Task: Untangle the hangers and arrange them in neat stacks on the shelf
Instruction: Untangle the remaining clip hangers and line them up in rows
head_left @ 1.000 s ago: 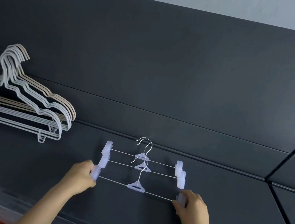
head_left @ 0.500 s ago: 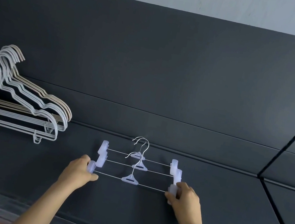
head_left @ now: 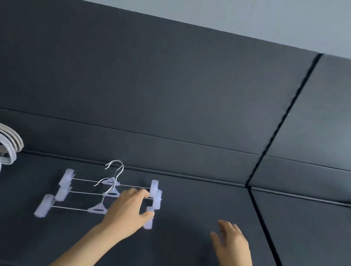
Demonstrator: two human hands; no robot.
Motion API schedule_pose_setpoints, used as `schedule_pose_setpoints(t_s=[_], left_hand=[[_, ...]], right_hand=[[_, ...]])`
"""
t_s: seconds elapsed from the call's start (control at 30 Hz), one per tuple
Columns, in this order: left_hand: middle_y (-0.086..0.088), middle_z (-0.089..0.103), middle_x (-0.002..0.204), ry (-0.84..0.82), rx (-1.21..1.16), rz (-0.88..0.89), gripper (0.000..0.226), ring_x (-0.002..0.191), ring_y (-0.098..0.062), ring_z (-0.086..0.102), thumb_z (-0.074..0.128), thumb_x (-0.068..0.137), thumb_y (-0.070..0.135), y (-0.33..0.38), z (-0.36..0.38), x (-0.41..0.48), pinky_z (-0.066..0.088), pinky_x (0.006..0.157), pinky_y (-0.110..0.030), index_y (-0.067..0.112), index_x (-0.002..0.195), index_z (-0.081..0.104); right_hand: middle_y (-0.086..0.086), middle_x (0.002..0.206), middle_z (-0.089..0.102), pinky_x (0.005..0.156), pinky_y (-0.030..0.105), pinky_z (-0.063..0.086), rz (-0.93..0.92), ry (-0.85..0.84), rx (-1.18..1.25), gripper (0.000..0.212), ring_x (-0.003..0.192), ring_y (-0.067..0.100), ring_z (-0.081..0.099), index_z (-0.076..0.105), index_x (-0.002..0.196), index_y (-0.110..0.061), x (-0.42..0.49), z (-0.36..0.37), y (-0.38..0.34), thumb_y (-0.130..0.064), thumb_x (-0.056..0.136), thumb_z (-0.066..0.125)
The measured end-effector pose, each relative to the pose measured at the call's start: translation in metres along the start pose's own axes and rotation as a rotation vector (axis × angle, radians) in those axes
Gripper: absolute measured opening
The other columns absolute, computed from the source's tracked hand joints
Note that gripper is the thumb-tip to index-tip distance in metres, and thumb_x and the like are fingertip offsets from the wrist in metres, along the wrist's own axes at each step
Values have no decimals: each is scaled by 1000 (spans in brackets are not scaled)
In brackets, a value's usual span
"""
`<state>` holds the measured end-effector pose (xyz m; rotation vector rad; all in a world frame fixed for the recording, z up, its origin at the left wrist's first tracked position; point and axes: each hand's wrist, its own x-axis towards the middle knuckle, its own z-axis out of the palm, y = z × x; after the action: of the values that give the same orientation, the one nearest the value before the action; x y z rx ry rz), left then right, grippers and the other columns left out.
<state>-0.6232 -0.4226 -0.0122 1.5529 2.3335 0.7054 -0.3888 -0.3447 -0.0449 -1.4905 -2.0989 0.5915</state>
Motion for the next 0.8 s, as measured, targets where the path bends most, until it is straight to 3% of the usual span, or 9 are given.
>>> schedule_pose_setpoints(t_s=[0.13,0.27,0.47,0.8], left_hand=[[2,48,126,-68,37,149,40,122,-16,40,50,90,37,85,45,3,39,91,-30,20,126,44],[0,48,131,-126,98,263,41,122,-19,40,47,91,37,175,94,-2,38,98,-31,19,128,43],[-1,48,133,-153,213,338,44,123,-21,42,47,91,38,287,156,-20,35,101,-32,20,130,42],[2,48,133,-249,182,429,43,123,-19,42,48,90,38,403,231,-25,35,101,-31,22,129,43]], right_hand=[[1,132,51,98,29,38,-14,5,-179,49,122,21,44,40,135,-14,-6,-58,59,-31,90,52],[-2,142,39,101,33,35,15,-49,-343,54,130,22,36,29,141,-19,-13,-122,117,-37,93,44],[-3,142,38,104,33,32,41,-75,-433,51,131,19,34,32,138,-21,-26,-209,201,-38,92,45],[-1,139,43,104,35,35,203,-22,-356,50,128,21,38,35,136,-22,-38,-301,311,-38,91,48]])
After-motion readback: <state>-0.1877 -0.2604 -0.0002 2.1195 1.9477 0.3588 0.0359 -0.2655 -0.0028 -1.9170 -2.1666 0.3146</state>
